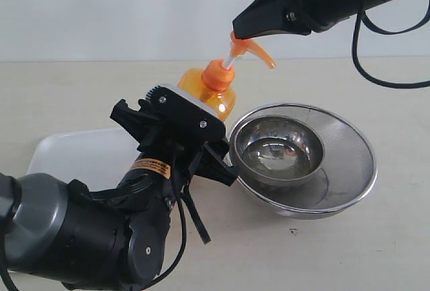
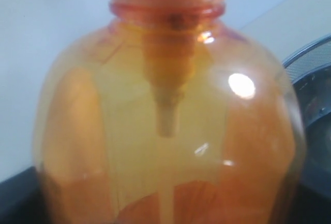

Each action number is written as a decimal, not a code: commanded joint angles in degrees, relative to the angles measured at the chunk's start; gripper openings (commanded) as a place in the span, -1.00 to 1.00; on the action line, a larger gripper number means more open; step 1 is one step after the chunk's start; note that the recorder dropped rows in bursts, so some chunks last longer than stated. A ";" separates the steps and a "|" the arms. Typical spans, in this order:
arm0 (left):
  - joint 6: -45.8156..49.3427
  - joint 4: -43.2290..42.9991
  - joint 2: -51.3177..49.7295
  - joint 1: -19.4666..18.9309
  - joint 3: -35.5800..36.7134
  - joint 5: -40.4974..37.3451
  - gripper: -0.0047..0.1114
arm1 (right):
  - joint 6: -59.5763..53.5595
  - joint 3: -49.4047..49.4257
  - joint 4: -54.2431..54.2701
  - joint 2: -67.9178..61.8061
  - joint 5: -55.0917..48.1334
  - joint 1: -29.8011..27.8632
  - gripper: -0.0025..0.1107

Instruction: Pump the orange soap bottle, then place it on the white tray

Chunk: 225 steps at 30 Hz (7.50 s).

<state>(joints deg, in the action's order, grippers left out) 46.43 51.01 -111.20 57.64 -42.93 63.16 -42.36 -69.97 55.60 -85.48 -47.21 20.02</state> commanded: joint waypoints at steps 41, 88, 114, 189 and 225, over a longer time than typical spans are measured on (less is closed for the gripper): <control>-1.85 -3.28 0.82 0.34 -0.49 2.79 -0.84 | -1.12 1.24 -5.00 0.13 -0.64 -0.09 -0.96; -1.85 -2.57 0.82 0.24 -0.49 2.79 -0.84 | -7.57 1.22 3.77 4.47 -6.78 -0.09 -0.96; -1.85 -2.57 0.82 0.24 -0.49 2.79 -0.84 | -5.01 1.22 -5.51 1.96 4.13 -0.09 -0.96; -1.71 -4.37 0.82 0.24 -0.49 2.79 -0.84 | 1.27 1.32 -9.38 -2.71 -5.38 -0.09 -0.96; -8.88 -2.48 0.82 0.24 -0.49 6.80 -0.84 | 2.72 5.16 -9.56 12.19 12.89 -0.09 -0.96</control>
<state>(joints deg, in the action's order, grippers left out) 38.59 49.55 -111.20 57.65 -42.93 64.86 -39.93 -67.45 46.51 -75.25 -39.00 19.91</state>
